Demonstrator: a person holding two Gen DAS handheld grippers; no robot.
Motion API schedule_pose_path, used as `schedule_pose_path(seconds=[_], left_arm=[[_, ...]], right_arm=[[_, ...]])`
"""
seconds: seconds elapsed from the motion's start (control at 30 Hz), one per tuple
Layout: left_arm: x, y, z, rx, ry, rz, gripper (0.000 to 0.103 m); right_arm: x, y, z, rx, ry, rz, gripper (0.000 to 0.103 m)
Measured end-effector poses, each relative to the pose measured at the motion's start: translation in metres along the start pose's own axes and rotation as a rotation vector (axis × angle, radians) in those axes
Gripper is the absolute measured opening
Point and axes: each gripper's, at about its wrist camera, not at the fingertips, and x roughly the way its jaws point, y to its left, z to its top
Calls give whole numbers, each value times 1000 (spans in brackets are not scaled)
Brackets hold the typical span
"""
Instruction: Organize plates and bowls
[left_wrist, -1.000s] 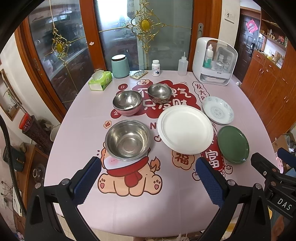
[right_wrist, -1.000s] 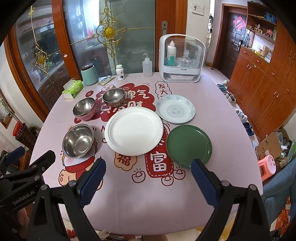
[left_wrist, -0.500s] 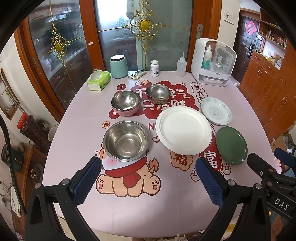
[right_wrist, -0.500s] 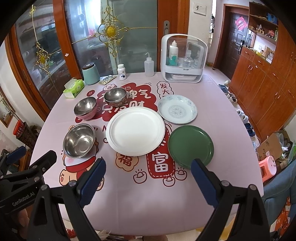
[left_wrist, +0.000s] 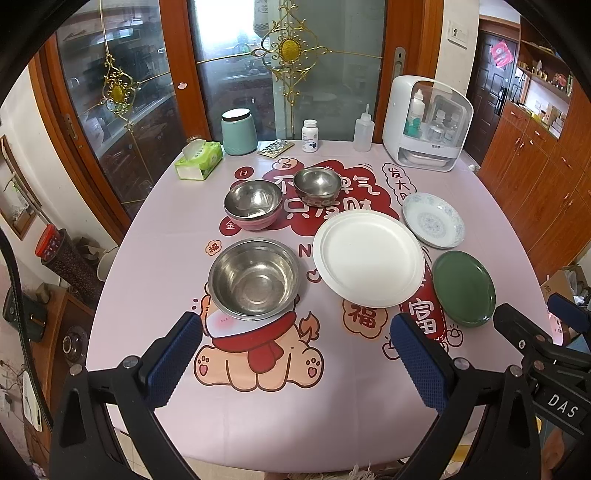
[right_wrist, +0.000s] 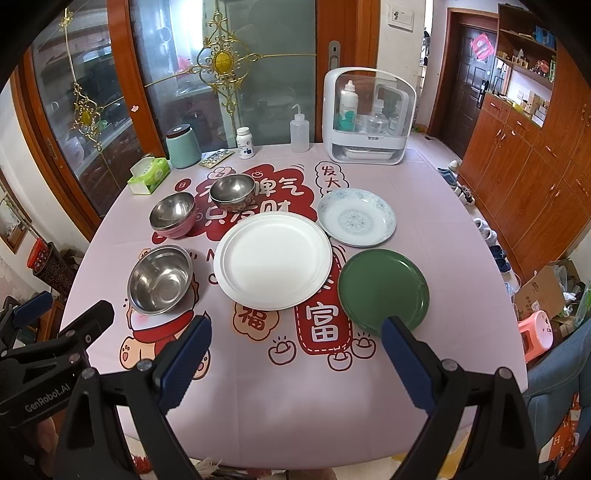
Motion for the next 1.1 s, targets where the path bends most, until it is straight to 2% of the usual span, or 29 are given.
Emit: schedule_pose_path(seconds=[1.1], left_arm=[[0, 6, 1, 26, -5, -12, 101]], right_arm=[[4, 12, 5, -4, -7, 6, 94]])
